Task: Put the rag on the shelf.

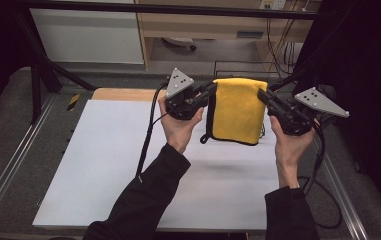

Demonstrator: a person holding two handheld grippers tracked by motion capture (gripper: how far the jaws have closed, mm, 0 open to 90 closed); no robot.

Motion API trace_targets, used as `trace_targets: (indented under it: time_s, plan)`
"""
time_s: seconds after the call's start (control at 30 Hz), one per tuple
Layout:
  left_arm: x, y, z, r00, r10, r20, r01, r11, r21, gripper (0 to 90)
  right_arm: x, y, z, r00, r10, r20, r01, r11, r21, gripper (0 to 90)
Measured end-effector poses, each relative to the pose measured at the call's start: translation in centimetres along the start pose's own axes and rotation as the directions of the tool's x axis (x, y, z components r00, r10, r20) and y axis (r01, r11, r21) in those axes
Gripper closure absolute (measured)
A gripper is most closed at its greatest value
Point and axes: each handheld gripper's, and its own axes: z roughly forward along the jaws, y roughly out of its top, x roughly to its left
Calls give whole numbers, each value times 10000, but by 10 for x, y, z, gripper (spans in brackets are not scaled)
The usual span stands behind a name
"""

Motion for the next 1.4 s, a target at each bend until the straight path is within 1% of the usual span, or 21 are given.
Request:
trace_targets:
  time_s: [0.1,0.2,0.33,0.63,0.77,0.87,0.93,1.0,1.13,1.27,1.37,1.4]
  plan:
    - [0,7,2,10000,57,19,-57,9999,-131,807,-1,7,1,10000,-46,61,47,9999,-135,839]
    - [0,14,5,10000,14,72,-12,9996,-278,807,-4,14,1,9999,-73,148,77,9996,-260,839]
    - [-2,26,8,9999,148,86,-143,9988,-476,807,-7,25,2,9997,-84,237,96,9987,-508,839]
    - [0,47,16,9999,78,142,-64,9958,-909,807,-12,50,5,9990,-263,369,296,9954,-910,839]
    - [1,59,18,9998,174,85,-165,9950,-986,807,-13,61,8,9985,-341,433,384,9940,-1029,839]
    - [2,69,21,9998,161,66,-153,9945,-1033,807,-14,69,10,9982,-384,459,435,9923,-1162,839]
    - [2,75,22,9995,325,-38,-328,9941,-1033,807,-15,74,11,9981,-392,484,450,9910,-1260,839]
    - [1,81,25,9992,387,-59,-391,9936,-1058,807,-16,79,13,9980,-374,501,437,9902,-1324,839]
    - [3,90,29,9995,327,-9,-326,9928,-1149,807,-20,86,17,9977,-370,571,446,9892,-1396,839]
    - [3,98,33,9987,506,-37,-507,9915,-1197,807,-25,94,21,9977,-320,606,406,9884,-1462,839]
    - [3,105,38,9984,563,-75,-568,9909,-1220,807,-29,98,25,9975,-314,638,408,9877,-1513,839]
    - [3,107,40,9986,527,-74,-532,9913,-1204,806,-31,99,26,9976,-256,643,351,9876,-1527,839]
